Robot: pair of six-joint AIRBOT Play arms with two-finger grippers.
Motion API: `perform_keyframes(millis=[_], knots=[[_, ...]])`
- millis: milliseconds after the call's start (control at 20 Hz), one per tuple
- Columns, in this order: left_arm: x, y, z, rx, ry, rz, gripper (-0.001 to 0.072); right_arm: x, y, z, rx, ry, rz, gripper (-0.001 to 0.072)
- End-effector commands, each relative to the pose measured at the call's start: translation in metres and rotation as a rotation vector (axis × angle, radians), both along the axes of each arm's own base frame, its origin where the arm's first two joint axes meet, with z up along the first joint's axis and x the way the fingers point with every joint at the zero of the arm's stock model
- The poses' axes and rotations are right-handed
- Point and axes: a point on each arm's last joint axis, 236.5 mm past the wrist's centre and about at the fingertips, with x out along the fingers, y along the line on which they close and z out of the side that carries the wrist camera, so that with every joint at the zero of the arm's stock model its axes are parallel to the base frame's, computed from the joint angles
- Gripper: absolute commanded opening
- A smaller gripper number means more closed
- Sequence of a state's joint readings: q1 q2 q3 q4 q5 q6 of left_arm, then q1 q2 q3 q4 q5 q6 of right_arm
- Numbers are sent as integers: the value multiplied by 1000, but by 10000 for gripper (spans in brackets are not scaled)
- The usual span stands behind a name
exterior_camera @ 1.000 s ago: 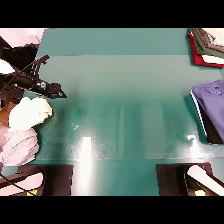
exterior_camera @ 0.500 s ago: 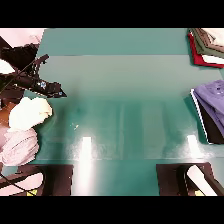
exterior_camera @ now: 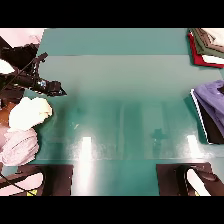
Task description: Fold the shirts.
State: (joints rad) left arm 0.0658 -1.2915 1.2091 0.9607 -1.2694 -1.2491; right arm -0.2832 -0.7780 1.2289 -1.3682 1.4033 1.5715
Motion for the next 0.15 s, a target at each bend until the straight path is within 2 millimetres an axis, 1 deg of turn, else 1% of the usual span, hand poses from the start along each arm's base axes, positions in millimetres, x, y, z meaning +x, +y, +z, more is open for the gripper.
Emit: perform_keyframes(millis=[0, 100], knots=[[1, 0, 1, 0, -6, 3, 26, 5, 35, 8, -3, -41, 115, 21], [1, 0, 1, 1, -6, 3, 26, 4, 44, 7, -1, -33, 148, 21]])
